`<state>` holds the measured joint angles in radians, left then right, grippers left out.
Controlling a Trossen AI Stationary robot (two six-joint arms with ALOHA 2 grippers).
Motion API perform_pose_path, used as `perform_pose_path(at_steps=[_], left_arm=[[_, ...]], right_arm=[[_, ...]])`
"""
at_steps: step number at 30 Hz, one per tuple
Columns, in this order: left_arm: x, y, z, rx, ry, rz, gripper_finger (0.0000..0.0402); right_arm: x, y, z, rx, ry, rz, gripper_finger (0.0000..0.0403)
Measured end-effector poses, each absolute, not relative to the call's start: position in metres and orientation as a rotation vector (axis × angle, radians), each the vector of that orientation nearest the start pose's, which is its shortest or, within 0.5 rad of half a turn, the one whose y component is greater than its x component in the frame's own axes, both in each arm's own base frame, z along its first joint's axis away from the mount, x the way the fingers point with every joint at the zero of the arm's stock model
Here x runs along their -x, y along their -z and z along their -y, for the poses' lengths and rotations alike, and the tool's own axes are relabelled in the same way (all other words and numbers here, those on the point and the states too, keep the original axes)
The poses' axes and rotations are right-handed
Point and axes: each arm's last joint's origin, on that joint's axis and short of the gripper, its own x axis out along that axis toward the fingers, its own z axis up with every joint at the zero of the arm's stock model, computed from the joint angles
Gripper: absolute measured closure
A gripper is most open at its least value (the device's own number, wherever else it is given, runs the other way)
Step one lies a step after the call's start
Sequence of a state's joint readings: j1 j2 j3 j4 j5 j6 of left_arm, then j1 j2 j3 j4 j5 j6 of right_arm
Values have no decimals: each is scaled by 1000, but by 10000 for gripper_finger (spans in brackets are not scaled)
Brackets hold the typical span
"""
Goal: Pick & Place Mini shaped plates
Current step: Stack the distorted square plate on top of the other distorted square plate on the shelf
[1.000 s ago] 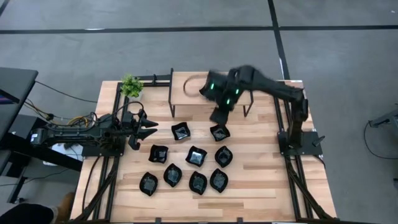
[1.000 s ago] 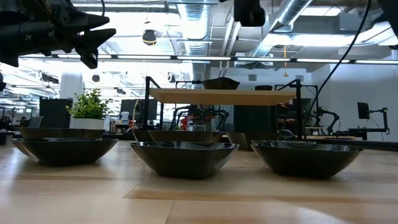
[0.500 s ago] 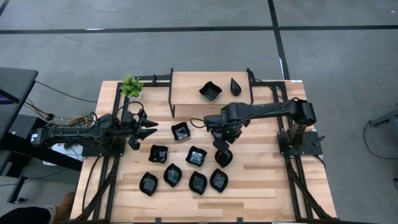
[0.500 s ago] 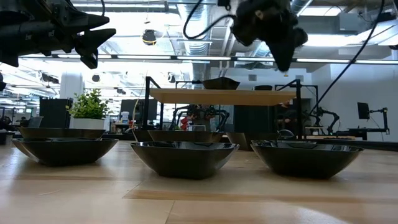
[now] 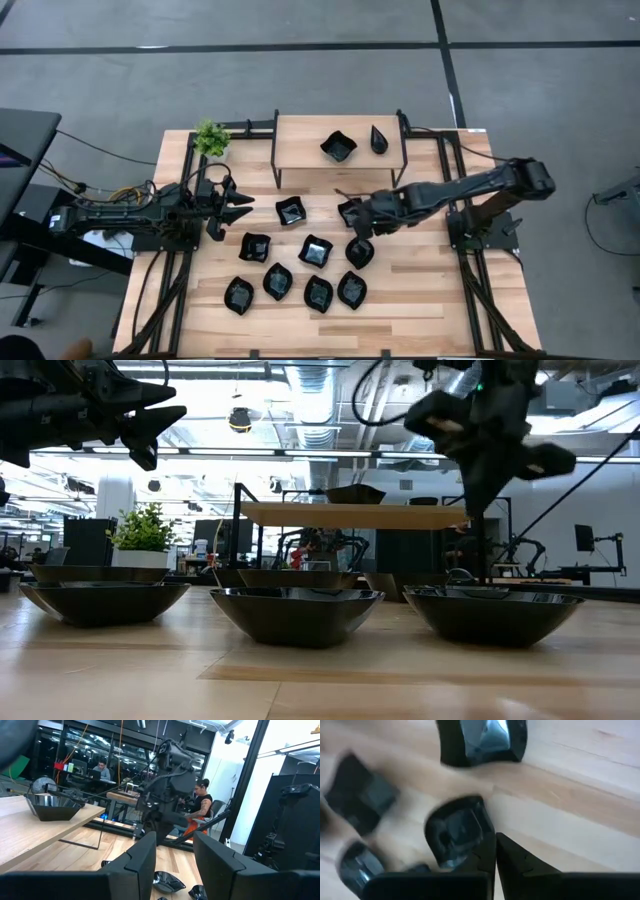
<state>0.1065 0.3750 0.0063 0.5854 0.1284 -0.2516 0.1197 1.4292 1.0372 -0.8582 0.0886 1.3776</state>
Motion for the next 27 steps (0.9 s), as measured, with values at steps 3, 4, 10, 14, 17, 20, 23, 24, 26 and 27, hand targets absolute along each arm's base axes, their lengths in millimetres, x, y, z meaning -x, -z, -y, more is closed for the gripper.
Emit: perform_pose_path(at_steps=[3,4,10,14,17,20,23,24,26,27], left_arm=[[-118,-188,-9,225,49,211,270],[-118,-188,-9,225,49,211,270],[-118,-189,-9,225,49,211,270],[-118,-189,-9,225,49,211,270],[-118,-189,-9,225,49,211,270],[-118,-189,-9,225,49,211,270],[-118,-189,-9,225,49,211,270],[-118,-189,-9,225,49,211,270],[-118,-189,-9,225,49,211,270],[-118,-189,-9,225,49,211,270]], right_arm=[[-262,-226,-21,-1131,841,-908,397],[-262,-222,-19,-1136,847,-892,396],[-255,-205,-1,-1072,886,-931,361],[-257,-203,9,-972,808,-938,327],[-258,-200,16,-939,776,-926,313],[-255,-193,21,-931,768,-947,310],[-253,-190,24,-918,752,-958,310],[-254,-190,25,-911,744,-952,310],[-255,-190,26,-899,731,-948,310],[-256,-191,27,-897,717,-944,310]])
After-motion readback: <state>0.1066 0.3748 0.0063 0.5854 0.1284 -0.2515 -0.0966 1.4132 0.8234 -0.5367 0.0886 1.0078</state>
